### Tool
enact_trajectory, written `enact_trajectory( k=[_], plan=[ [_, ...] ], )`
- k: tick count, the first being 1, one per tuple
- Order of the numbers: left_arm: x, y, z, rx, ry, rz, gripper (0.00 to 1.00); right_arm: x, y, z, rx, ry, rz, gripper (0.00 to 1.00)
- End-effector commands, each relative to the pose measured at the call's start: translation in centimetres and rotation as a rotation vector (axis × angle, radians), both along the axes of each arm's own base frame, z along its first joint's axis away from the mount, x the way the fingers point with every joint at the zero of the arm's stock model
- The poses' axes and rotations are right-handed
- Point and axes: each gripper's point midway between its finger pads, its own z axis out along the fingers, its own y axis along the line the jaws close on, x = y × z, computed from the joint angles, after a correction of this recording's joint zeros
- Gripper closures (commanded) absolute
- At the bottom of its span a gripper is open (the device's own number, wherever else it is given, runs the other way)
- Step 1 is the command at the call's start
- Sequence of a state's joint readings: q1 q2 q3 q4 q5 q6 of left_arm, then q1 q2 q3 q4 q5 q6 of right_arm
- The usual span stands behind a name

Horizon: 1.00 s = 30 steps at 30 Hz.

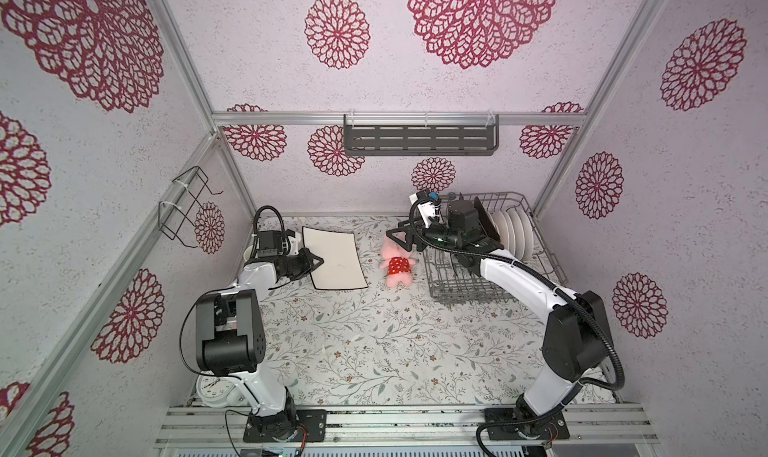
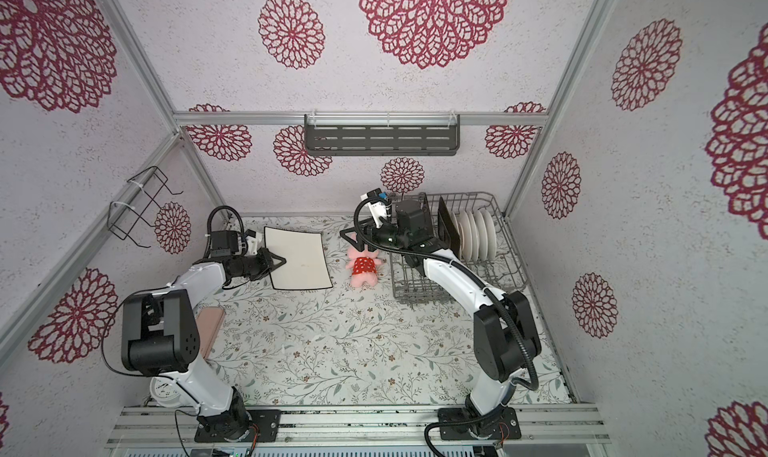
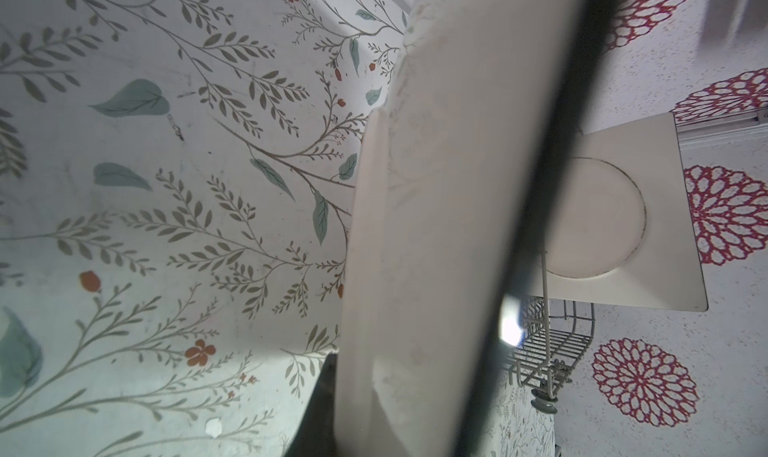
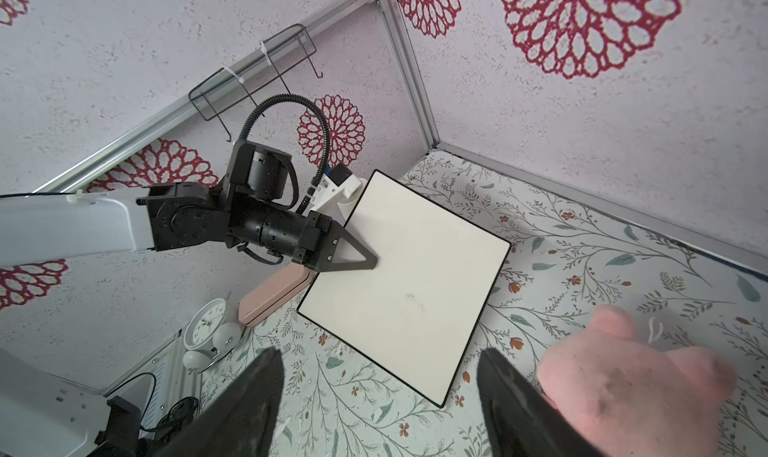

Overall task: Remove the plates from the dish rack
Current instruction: 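Open the right gripper and move it back toward the dish rack, then lower the white square plate flat onto the table with the left gripper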

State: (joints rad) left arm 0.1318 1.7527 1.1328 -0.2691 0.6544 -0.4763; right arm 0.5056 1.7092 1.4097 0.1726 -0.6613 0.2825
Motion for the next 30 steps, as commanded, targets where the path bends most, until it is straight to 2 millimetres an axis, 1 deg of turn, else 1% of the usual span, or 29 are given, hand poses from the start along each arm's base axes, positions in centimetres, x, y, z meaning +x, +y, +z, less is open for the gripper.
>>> enact_trajectory(
  k=[1,4,7,10,12,16,20,21,22,23,30],
  plan=[
    [2.1,-1.4,4.5,-0.025,-0.164,-0.093,1.00,0.4,-0.2,0.9,0.020,-0.010,0.011,0.24],
    [2.3,-1.6,3.4,-0.009,-0.109,-0.116,1.00,0.6,-0.2,0.6,0.019,-0.010,0.003,0.23],
    [2.5,-1.7,2.8,0.003,-0.083,-0.127,1.00,0.6,-0.2,0.5,0.024,-0.011,-0.004,0.23],
    [2.8,-1.6,2.3,0.006,-0.068,-0.122,1.00,-0.4,0.1,0.4,0.021,-0.013,0.059,0.20],
    [3.0,-1.6,1.9,0.003,-0.058,-0.124,1.00,-0.6,0.1,0.4,0.020,-0.011,0.067,0.19],
    [3.2,-1.6,0.9,0.007,-0.029,-0.135,1.00,-0.3,0.0,-0.4,-0.011,0.014,0.046,0.19],
    [3.2,-1.4,-0.9,0.009,0.026,-0.146,1.00,0.2,-0.1,-1.5,-0.032,0.045,0.030,0.19],
    [3.2,-1.3,-0.8,0.013,0.027,-0.148,1.00,0.2,-0.1,-1.6,-0.032,0.046,0.029,0.19],
    [3.2,-1.2,-2.6,0.010,0.070,-0.151,1.00,0.2,0.0,-1.8,-0.032,0.047,0.030,0.19],
    [3.2,-1.2,-3.0,0.010,0.080,-0.153,1.00,0.1,0.0,-1.8,-0.030,0.050,0.031,0.19],
    [3.0,-0.4,-4.6,0.034,0.125,-0.133,0.93,0.6,0.1,-2.4,-0.042,0.065,0.025,0.19]
  ],
)
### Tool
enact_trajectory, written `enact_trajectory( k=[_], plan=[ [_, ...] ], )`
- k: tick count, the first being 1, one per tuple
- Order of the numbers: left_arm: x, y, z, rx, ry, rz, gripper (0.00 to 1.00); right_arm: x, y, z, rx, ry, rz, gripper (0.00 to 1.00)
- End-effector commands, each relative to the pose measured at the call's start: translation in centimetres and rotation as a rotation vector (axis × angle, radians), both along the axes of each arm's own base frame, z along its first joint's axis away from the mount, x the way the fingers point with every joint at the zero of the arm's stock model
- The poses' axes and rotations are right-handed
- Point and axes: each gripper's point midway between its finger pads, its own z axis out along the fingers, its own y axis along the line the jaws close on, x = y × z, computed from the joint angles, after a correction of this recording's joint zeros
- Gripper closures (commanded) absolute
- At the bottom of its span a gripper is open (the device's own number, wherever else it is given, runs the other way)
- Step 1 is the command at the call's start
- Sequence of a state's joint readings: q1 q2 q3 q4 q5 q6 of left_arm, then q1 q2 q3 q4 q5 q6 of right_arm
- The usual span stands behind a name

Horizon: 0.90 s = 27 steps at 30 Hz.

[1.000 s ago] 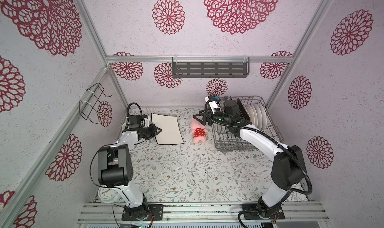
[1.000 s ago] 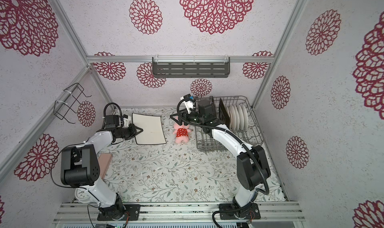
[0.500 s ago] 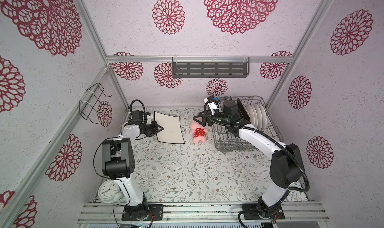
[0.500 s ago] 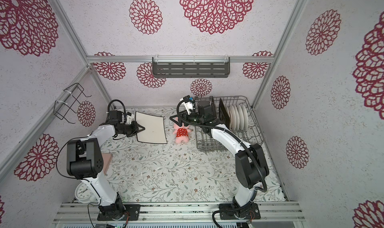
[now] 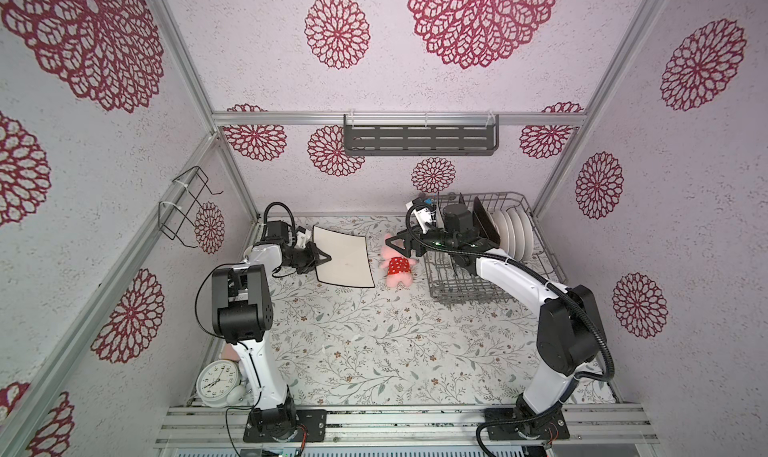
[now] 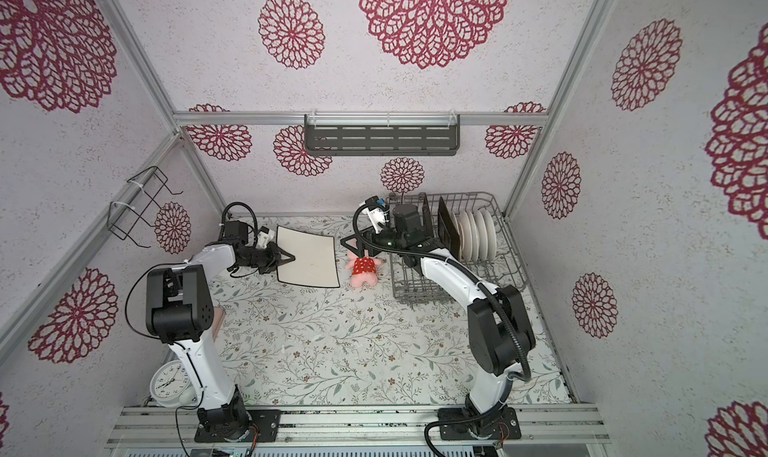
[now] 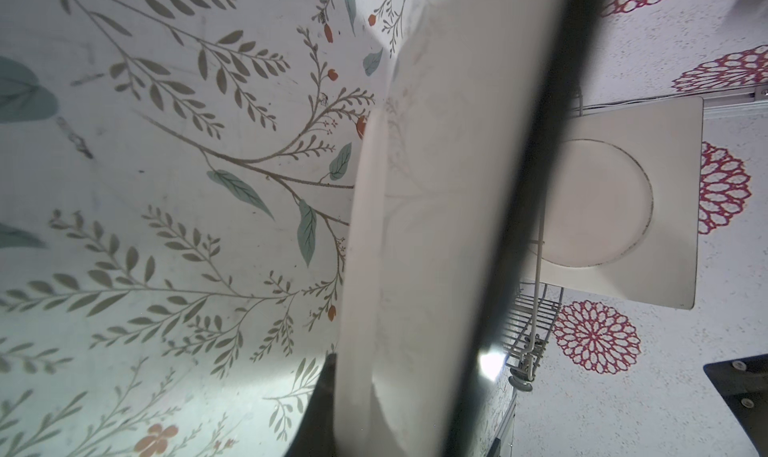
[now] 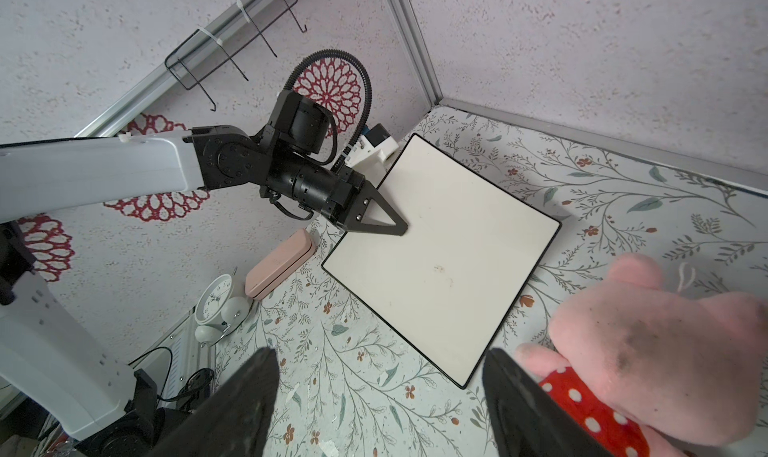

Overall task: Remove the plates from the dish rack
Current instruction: 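Lower the white square plate flat onto the table with the left gripper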

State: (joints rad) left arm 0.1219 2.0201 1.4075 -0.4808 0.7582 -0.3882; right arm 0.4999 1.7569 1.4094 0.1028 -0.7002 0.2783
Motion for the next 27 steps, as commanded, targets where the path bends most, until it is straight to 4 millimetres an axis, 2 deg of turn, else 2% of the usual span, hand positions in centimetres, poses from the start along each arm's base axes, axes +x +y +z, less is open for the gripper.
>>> enact_trajectory(
  k=[1,11,15,27],
  plan=[
    [0.3,1.3,-1.6,0.107,-0.012,-0.010,0.90,0.7,-0.2,1.1,0.003,-0.038,-0.008,0.19],
    [-0.4,3.0,-5.1,0.154,0.091,0.021,0.83,0.7,-0.1,0.3,-0.003,-0.035,0.000,0.19],
    [-0.3,3.3,-5.9,0.152,0.104,0.029,0.83,0.7,0.1,0.3,-0.008,-0.034,0.009,0.19],
    [-0.2,4.4,-7.4,0.182,0.139,0.055,0.70,0.8,0.2,-0.8,-0.022,-0.006,0.018,0.19]
  ],
)
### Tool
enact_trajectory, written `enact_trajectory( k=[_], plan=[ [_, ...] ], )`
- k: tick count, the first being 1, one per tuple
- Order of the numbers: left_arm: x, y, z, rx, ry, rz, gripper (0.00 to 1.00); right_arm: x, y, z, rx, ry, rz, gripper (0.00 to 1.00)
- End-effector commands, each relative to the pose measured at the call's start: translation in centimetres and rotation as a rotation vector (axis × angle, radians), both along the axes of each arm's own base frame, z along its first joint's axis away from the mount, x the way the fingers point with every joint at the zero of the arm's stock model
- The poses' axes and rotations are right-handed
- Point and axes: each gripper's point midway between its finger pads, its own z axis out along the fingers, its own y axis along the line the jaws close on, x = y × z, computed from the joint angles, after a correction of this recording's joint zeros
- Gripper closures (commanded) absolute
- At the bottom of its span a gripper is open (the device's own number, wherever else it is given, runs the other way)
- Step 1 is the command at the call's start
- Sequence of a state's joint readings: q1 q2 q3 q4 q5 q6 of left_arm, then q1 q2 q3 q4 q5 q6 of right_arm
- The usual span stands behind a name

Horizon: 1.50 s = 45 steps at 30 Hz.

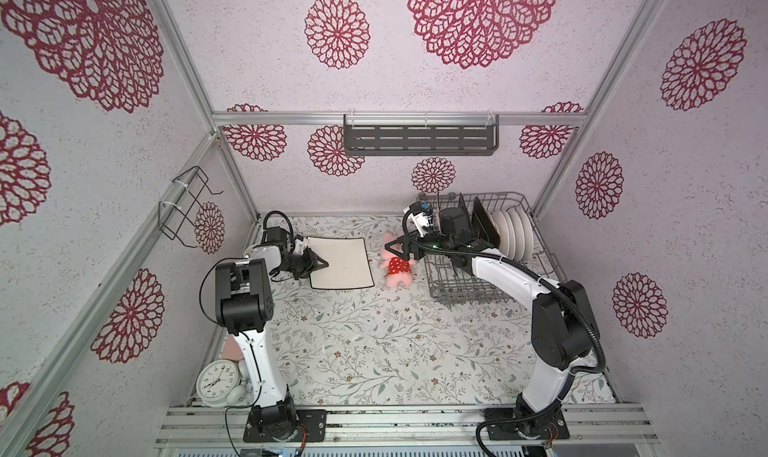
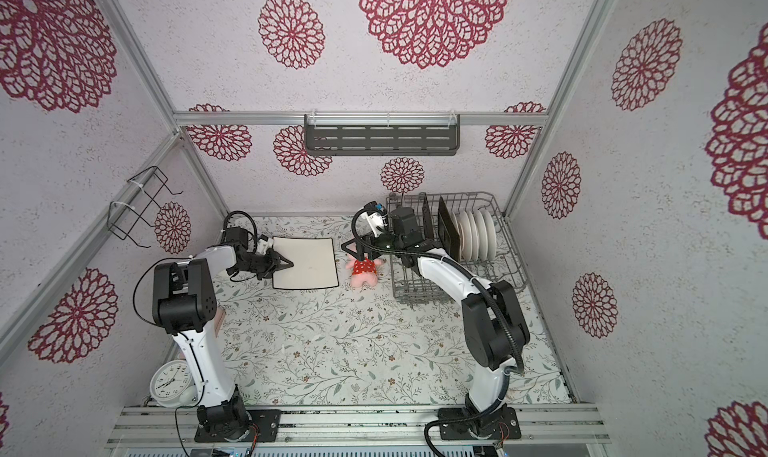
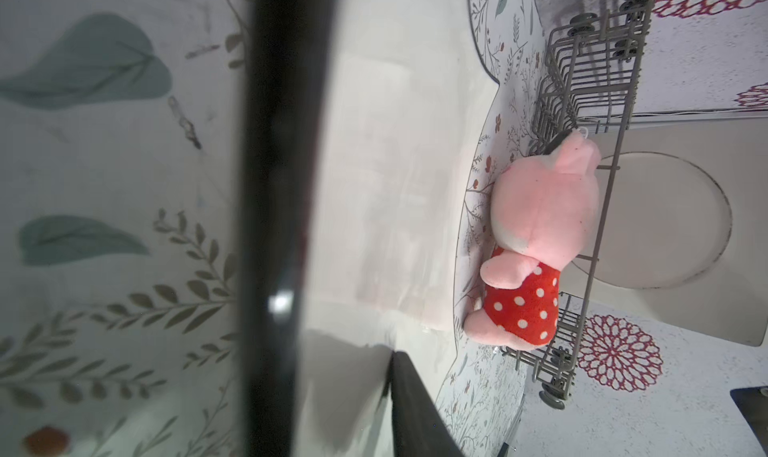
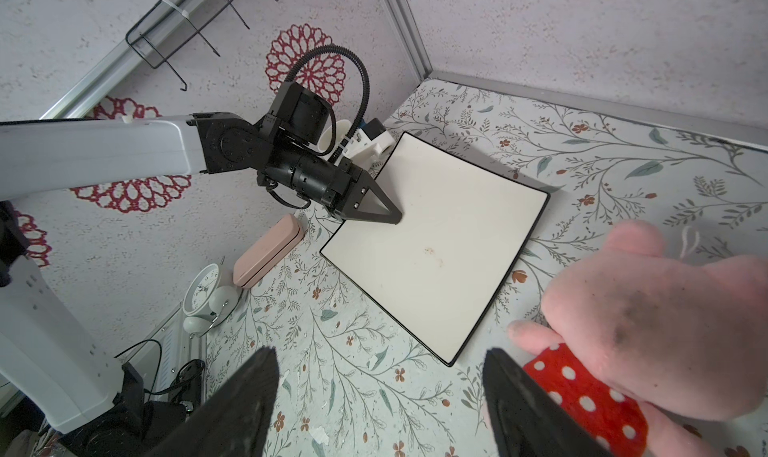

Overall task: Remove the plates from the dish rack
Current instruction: 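Lower the white square plate flat onto the table with the left gripper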

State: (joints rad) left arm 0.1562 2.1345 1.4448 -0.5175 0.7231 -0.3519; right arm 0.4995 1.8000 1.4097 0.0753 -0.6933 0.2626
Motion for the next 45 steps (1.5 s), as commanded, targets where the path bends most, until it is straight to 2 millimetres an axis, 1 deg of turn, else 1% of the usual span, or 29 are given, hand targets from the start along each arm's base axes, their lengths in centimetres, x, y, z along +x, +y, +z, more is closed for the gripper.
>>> enact_trajectory(
  k=[1,14,20,27,45],
  plan=[
    [-0.3,2.4,-2.9,0.153,0.046,0.024,0.67,0.4,0.1,1.9,0.021,-0.053,0.022,0.19],
    [-0.6,3.2,-3.6,0.200,0.089,0.043,0.58,0.4,0.2,1.3,0.009,-0.039,0.027,0.19],
    [-0.8,4.0,-4.0,0.248,0.116,0.052,0.57,0.3,0.2,1.2,0.005,-0.036,0.031,0.19],
    [-0.6,4.3,-4.1,0.264,0.129,0.063,0.56,0.2,0.1,1.2,0.000,-0.037,0.031,0.19],
    [0.3,4.1,-4.1,0.243,0.115,0.068,0.54,0.0,-0.3,0.7,-0.027,-0.023,0.019,0.19]
  ],
)
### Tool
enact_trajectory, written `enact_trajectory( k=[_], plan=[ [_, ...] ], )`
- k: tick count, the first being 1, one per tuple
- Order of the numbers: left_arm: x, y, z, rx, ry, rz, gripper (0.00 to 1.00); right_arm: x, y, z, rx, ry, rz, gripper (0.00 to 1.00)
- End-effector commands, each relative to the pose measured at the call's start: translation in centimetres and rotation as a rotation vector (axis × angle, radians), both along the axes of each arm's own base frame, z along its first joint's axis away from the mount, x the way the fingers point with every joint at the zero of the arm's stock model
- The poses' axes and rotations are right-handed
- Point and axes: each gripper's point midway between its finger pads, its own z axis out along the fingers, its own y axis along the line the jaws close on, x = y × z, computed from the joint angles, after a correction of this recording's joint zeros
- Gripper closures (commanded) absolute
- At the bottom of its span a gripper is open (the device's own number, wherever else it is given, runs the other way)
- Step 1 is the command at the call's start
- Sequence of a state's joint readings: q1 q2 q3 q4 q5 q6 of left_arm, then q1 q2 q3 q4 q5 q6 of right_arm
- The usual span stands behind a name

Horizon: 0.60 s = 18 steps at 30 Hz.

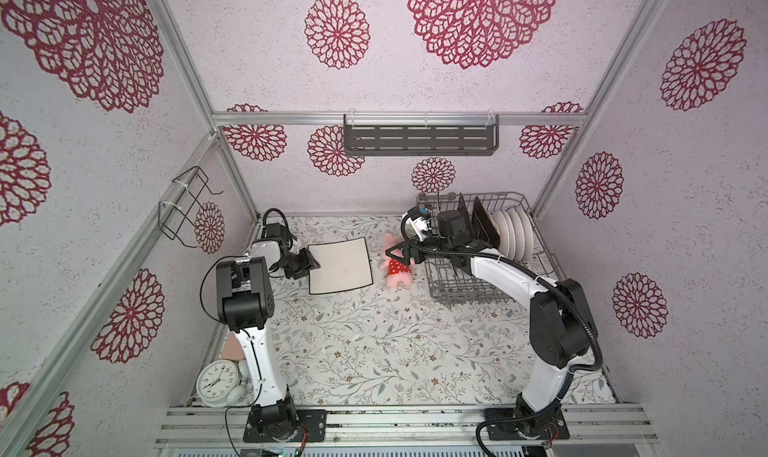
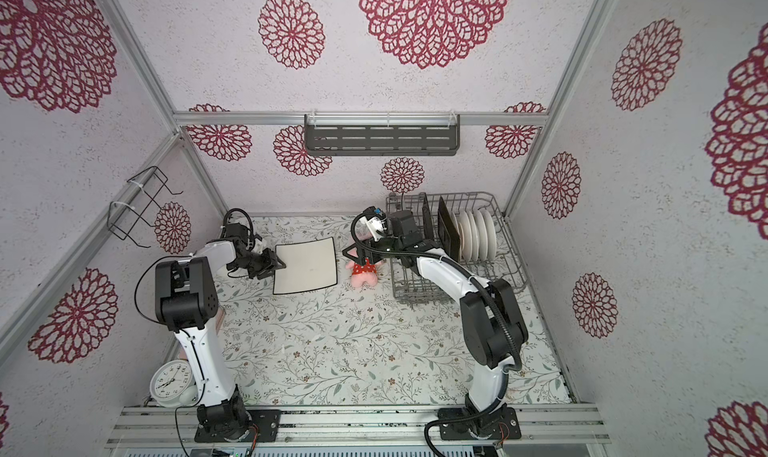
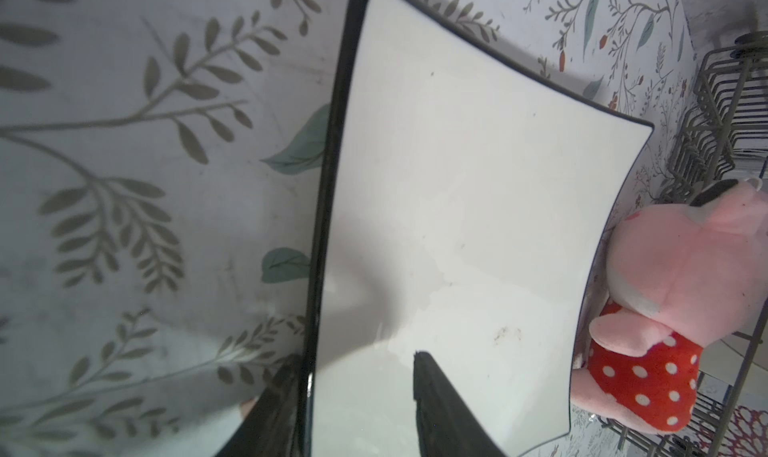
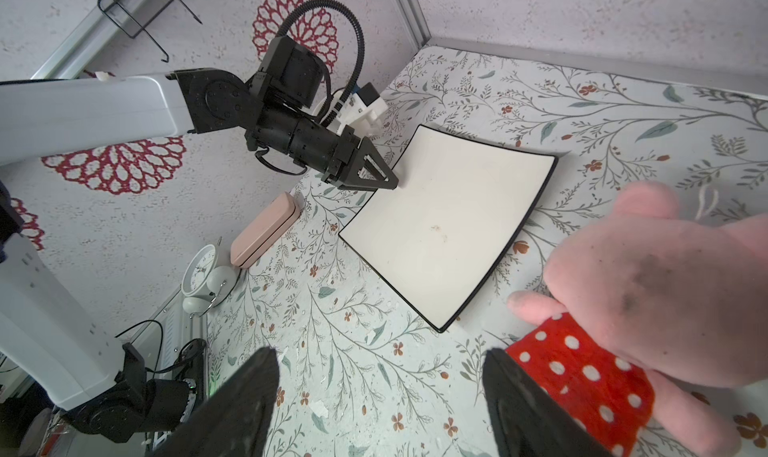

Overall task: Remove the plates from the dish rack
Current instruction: 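Lower the white square plate flat onto the table with the left gripper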

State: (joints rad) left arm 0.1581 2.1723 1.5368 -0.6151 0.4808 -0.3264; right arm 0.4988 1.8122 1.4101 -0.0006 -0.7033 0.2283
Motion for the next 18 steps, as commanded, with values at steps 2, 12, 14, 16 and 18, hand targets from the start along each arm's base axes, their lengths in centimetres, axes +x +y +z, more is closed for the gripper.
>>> enact_trajectory(
  k=[2,12,14,16,18],
  plan=[
    [-0.2,0.4,-2.2,0.013,0.046,0.010,0.54,0.6,0.0,2.5,0.021,-0.069,-0.001,0.19],
    [0.9,0.2,-2.0,0.011,0.031,0.008,0.53,0.6,-0.1,1.9,0.011,-0.055,-0.005,0.19],
    [1.1,0.3,-1.9,0.013,0.027,0.008,0.53,0.6,-0.1,1.9,0.008,-0.053,-0.005,0.19],
    [1.4,0.3,-1.8,0.016,0.020,0.009,0.53,0.6,-0.1,1.7,0.005,-0.052,-0.006,0.19],
    [1.7,0.4,-1.7,0.016,0.015,0.007,0.53,0.6,-0.1,1.6,0.005,-0.049,-0.006,0.19]
  ],
)
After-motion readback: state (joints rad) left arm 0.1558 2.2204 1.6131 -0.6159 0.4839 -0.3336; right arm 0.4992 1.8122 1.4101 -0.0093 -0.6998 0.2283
